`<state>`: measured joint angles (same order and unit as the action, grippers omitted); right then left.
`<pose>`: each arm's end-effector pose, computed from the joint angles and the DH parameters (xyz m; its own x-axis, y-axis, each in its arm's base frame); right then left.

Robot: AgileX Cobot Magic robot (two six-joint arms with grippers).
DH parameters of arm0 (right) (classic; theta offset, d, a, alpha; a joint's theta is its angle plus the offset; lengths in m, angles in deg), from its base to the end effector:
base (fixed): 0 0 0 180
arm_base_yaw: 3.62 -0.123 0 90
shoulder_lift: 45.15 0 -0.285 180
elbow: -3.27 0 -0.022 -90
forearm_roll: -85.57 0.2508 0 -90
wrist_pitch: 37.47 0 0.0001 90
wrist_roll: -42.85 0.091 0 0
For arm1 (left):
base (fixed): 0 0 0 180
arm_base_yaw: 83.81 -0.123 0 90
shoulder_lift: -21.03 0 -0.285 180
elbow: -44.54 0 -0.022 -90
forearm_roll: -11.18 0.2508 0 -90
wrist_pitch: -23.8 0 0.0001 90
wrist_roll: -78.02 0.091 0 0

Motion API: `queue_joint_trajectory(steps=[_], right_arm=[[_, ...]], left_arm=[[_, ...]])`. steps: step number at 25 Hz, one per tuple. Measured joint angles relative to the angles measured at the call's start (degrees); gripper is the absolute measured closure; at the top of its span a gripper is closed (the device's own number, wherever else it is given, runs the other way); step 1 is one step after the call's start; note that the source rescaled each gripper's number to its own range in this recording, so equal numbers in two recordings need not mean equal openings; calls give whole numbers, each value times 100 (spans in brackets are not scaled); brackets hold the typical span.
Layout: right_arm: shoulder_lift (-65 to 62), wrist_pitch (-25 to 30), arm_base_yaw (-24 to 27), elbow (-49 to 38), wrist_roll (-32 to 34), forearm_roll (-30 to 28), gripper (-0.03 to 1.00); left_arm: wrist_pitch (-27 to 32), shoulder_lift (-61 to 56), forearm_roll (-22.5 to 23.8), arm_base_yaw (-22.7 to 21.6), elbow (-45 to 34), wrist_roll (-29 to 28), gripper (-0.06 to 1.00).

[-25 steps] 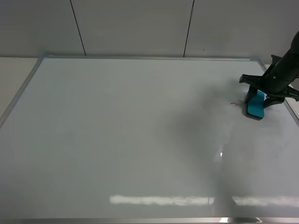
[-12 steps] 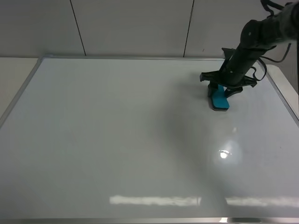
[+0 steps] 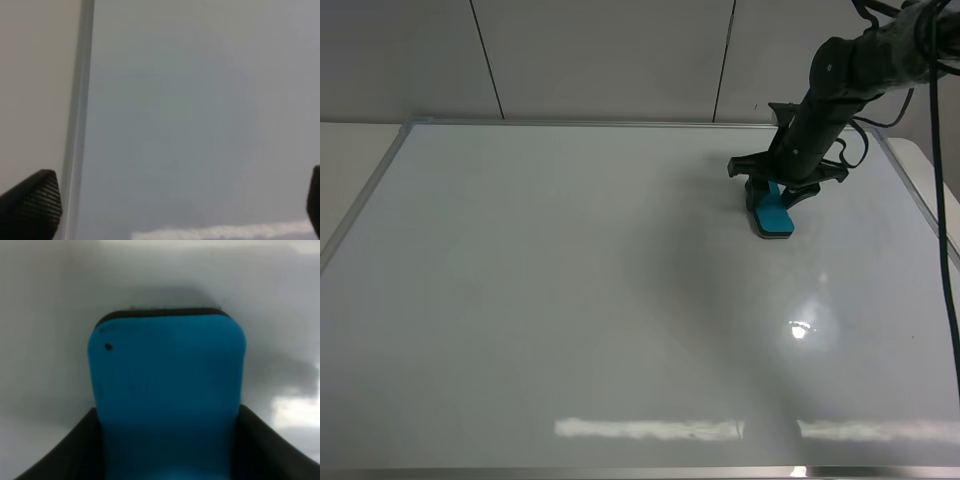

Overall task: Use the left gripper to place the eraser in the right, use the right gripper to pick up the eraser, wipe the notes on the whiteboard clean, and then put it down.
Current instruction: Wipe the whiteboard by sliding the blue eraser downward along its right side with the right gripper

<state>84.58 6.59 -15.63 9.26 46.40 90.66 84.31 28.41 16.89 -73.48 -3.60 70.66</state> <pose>0.4118 0.0934 0.1324 -0.9757 -0.0795 -0.2040 -0.0988 0.9913 0.0866 -0.0053 0.0090 0.2800 -0.4366 -0.0006 -0.8997 0.0676 0.9971 -0.0335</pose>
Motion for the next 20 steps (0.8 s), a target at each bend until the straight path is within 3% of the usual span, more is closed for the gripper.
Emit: queue_joint_trajectory(steps=[3,8,20], right_arm=[[-314,540,7,-40,277,-381,95],[-1201,1026,74,-218,483,-509,95],[-2048,288,291,-2820,1040,-802,95]], left_arm=[[0,0,0,0,0,0,-5],[0,0,0,0,0,0,-5],[0,0,0,0,0,0,-5]])
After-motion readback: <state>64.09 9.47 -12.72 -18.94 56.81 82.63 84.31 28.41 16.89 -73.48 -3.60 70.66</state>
